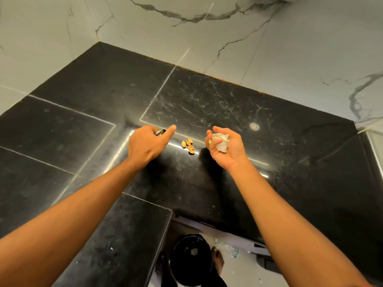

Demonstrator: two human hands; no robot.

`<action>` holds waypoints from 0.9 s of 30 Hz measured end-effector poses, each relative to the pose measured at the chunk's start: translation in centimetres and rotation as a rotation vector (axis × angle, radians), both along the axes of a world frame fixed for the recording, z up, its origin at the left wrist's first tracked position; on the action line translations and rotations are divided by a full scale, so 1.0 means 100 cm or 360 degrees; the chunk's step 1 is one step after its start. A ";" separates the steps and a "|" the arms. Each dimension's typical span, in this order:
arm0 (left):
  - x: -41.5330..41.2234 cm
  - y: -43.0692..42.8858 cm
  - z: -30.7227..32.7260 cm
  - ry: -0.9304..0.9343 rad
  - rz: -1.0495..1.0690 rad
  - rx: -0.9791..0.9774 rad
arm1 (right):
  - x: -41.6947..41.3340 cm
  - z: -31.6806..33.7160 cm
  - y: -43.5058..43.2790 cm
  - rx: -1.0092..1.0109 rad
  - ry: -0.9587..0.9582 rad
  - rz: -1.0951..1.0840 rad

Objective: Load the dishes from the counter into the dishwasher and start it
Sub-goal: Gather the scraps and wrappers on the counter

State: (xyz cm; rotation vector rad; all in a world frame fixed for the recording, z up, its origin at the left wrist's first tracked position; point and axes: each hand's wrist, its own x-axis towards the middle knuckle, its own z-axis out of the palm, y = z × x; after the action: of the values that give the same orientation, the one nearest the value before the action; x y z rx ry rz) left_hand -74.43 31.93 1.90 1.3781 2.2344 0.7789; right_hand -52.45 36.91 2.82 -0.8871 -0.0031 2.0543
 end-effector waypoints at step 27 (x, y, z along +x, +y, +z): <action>0.067 0.012 -0.057 0.0666 -0.1202 0.0506 | 0.021 -0.026 -0.005 0.0464 -0.1444 -0.0009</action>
State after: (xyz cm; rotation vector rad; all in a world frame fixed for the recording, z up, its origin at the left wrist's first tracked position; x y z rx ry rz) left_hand -67.73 33.13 -3.81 2.5068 1.6331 0.6105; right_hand -50.35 36.38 0.20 -1.5305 -0.7620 1.4326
